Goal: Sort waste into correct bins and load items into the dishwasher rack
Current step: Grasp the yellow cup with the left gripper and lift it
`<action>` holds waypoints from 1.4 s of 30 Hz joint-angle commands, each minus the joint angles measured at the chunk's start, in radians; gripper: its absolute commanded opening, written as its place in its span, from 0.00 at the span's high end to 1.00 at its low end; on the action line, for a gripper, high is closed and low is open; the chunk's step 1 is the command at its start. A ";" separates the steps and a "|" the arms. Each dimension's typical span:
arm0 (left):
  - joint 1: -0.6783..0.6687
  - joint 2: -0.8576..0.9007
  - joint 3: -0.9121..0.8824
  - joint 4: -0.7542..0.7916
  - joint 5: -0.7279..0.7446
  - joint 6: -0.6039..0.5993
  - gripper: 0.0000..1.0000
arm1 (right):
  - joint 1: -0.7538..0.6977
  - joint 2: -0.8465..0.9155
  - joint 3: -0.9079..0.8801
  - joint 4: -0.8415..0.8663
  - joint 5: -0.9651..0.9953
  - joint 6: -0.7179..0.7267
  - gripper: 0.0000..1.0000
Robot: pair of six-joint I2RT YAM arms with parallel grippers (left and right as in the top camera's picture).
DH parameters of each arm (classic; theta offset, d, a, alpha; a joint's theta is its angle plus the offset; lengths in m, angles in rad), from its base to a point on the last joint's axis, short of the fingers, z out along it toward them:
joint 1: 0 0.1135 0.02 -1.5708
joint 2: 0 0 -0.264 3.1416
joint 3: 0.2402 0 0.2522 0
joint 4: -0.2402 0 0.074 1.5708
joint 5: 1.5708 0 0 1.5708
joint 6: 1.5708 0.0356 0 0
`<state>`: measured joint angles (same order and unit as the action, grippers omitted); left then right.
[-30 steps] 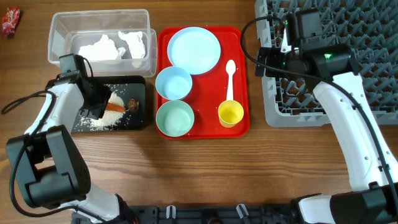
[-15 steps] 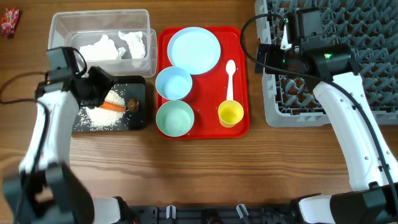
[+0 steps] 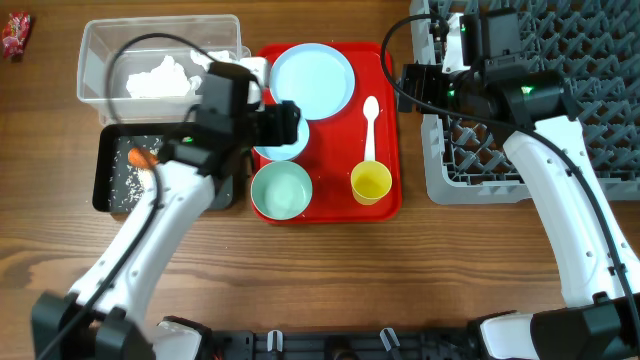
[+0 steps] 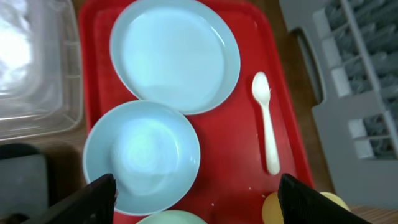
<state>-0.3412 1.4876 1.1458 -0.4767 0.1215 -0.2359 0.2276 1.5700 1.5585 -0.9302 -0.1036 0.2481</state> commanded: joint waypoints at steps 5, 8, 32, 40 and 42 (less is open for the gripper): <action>-0.103 0.079 0.008 0.026 -0.028 0.120 0.20 | -0.003 0.010 0.004 -0.004 -0.016 -0.013 0.00; -0.170 0.083 0.008 0.053 -0.007 0.154 0.20 | -0.003 0.010 0.004 -0.001 -0.016 -0.013 0.00; -0.309 0.294 -0.001 0.058 0.095 0.153 0.60 | -0.003 0.010 0.004 -0.029 0.018 -0.012 0.00; -0.309 0.312 -0.001 0.093 0.095 0.122 0.96 | -0.003 0.010 0.004 -0.040 0.021 -0.013 0.00; -0.308 0.312 -0.001 0.098 0.095 0.102 0.96 | -0.003 0.010 0.004 -0.040 0.021 -0.012 0.00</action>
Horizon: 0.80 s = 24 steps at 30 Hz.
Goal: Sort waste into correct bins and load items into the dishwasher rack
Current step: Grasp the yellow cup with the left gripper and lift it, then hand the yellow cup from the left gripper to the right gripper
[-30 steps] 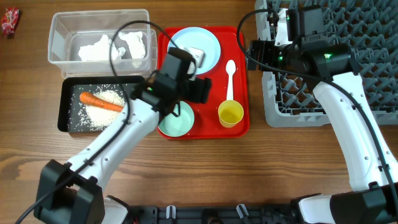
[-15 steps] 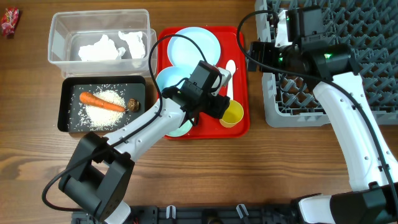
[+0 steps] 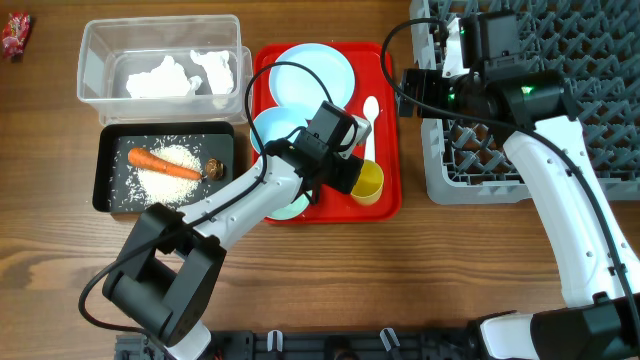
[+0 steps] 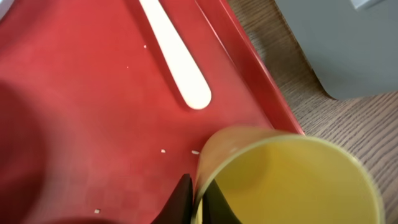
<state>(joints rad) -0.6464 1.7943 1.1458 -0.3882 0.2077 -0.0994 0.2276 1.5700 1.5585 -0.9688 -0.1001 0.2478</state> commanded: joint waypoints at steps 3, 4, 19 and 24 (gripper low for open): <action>-0.003 0.005 0.006 0.024 0.009 -0.090 0.96 | -0.003 0.010 0.004 -0.004 0.017 -0.011 0.00; -0.002 0.002 0.014 0.021 0.011 -0.099 0.96 | -0.003 0.010 0.004 -0.005 0.017 -0.011 0.00; 0.346 -0.156 0.046 0.011 0.495 -0.152 0.96 | -0.043 -0.003 0.004 0.110 -0.475 -0.154 0.00; 0.520 -0.156 0.046 0.087 0.840 -0.152 0.96 | -0.095 -0.003 0.003 0.135 -0.699 -0.254 0.00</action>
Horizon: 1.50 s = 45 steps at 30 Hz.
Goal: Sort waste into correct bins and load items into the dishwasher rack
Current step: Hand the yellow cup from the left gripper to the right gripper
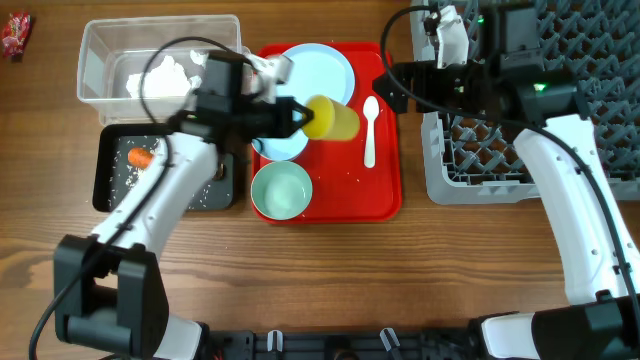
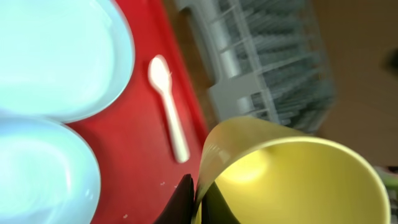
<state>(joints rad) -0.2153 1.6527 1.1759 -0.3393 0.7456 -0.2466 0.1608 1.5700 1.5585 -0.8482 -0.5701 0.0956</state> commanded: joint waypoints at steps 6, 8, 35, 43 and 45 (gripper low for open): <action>0.192 -0.015 0.016 0.203 0.544 -0.063 0.96 | -0.036 -0.003 -0.036 0.080 -0.463 -0.235 0.01; 0.194 -0.015 0.016 0.286 0.605 -0.110 0.96 | -0.036 -0.003 -0.089 0.164 -0.524 -0.234 0.01; 0.057 -0.014 0.016 0.576 0.565 -0.267 0.96 | 0.084 0.011 -0.310 0.787 -0.702 0.023 0.08; 0.056 -0.014 0.016 0.598 0.557 -0.267 0.96 | 0.083 0.011 -0.310 0.790 -0.702 0.034 0.24; 0.056 -0.014 0.016 0.598 0.553 -0.267 0.96 | 0.083 0.011 -0.310 0.790 -0.702 0.034 0.29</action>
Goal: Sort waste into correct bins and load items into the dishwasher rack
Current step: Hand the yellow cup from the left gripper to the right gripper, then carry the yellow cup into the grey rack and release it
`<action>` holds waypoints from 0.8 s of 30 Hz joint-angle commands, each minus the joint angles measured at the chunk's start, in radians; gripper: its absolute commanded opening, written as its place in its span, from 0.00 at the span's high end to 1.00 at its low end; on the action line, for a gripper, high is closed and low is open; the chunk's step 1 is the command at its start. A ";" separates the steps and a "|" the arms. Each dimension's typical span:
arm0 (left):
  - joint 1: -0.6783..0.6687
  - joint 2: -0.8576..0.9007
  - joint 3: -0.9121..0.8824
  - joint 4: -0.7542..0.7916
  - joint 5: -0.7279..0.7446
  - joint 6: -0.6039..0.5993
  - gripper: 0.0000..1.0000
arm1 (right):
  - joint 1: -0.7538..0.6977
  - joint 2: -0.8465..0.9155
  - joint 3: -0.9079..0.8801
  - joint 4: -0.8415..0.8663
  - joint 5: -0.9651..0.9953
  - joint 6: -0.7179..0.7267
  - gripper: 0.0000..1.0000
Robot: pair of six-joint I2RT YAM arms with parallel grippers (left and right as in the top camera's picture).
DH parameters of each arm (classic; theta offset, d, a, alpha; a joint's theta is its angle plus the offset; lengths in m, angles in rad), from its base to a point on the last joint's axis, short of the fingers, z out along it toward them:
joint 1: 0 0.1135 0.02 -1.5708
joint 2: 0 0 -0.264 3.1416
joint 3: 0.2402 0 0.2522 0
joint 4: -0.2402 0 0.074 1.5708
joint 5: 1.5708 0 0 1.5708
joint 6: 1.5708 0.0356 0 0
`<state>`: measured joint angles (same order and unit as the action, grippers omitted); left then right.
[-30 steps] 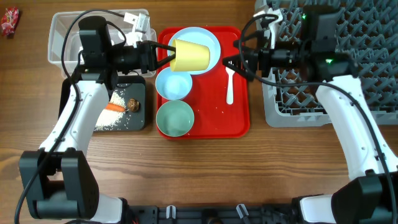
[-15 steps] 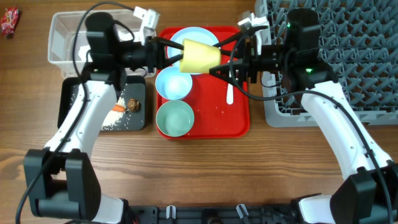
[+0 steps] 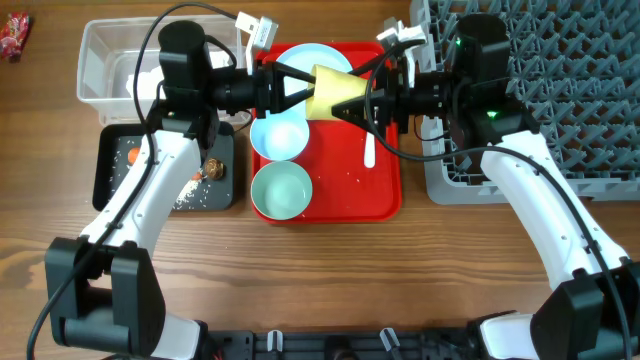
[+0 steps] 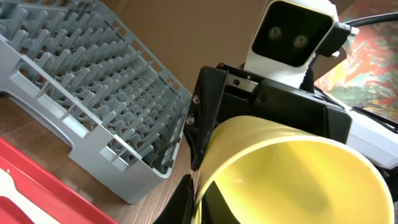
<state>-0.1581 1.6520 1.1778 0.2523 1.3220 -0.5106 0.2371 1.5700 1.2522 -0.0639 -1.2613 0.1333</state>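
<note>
A yellow cup hangs sideways above the red tray. My left gripper is shut on its rim, seen close up in the left wrist view beside the cup's hollow. My right gripper faces it from the right, open, its fingers on either side of the cup's narrow end. On the tray lie a pale blue plate, a blue bowl, a green bowl and a white spoon. The grey dishwasher rack stands at the right.
A clear bin with white paper stands at the back left. In front of it is a black tray with rice and food scraps, partly under my left arm. A red wrapper lies at the far left corner.
My left gripper has carried the cup higher and to the right, tipped on its side. My right gripper has come left from the rack's edge and now straddles the cup's far end.
My left gripper was open over the blue bowl while the cup stood on the tray's front right. Then it was shut on the cup's rim there. Then it held the cup above the tray's middle, and now the cup sits between both grippers.
</note>
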 commanded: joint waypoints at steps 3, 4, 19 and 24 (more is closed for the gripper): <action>-0.001 -0.014 0.014 0.006 -0.033 -0.003 0.92 | 0.007 0.011 -0.004 0.005 -0.010 -0.007 0.34; -0.001 -0.014 0.014 0.006 -0.033 -0.003 0.87 | 0.007 0.011 -0.004 0.005 -0.010 -0.007 0.34; 0.053 -0.014 0.014 -0.019 -0.034 -0.003 0.42 | -0.103 0.011 -0.004 -0.030 -0.046 0.008 0.48; 0.084 -0.014 0.014 -0.085 -0.034 0.009 0.42 | -0.189 0.010 -0.004 -0.208 0.165 0.008 0.50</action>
<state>-0.0891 1.6520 1.1778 0.1848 1.2900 -0.5175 0.0856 1.5700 1.2514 -0.2001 -1.2350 0.1394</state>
